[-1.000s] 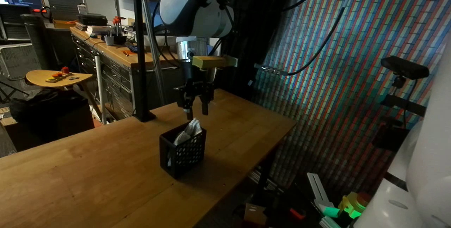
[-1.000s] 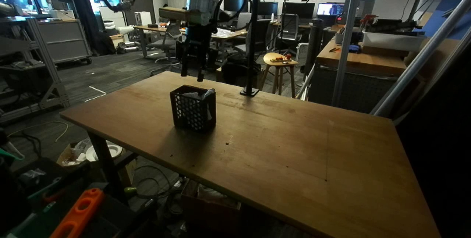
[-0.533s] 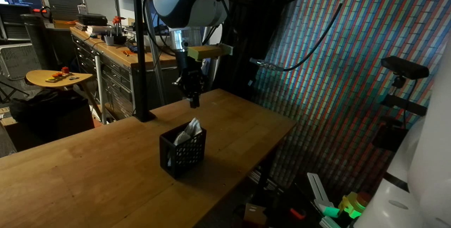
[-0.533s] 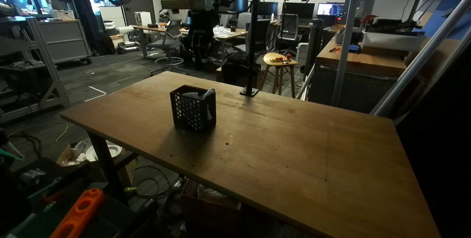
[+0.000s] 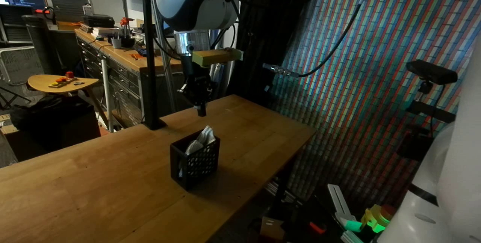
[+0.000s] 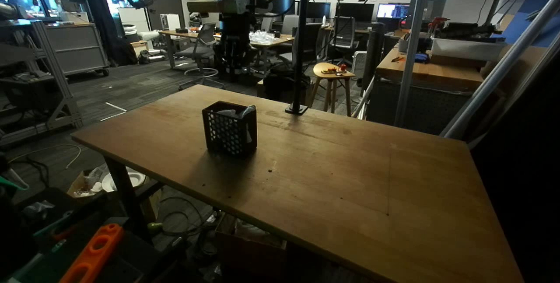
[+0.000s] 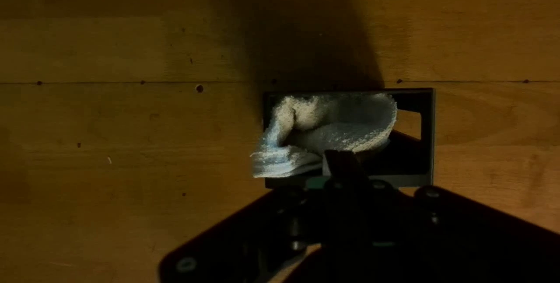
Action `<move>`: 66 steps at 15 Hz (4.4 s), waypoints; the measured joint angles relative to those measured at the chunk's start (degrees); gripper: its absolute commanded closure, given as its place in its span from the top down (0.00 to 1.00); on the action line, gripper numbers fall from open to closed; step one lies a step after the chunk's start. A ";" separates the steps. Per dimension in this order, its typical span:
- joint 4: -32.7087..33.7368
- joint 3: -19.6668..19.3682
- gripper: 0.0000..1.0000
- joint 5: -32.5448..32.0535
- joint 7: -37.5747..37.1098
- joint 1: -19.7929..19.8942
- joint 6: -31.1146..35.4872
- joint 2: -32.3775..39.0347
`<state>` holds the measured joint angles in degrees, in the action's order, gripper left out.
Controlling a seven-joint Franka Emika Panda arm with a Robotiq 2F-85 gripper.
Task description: Pick up the cloth and put it in the box
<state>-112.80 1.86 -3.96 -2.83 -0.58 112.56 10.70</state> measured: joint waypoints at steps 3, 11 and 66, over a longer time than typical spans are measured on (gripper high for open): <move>-1.31 0.03 0.04 0.33 -1.70 -0.44 2.51 0.53; -5.41 0.02 0.04 3.24 -2.78 -0.47 10.99 3.82; -11.27 -1.22 0.53 8.88 19.91 2.37 17.21 -0.85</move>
<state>-124.07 0.65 4.92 17.07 1.79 129.76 9.85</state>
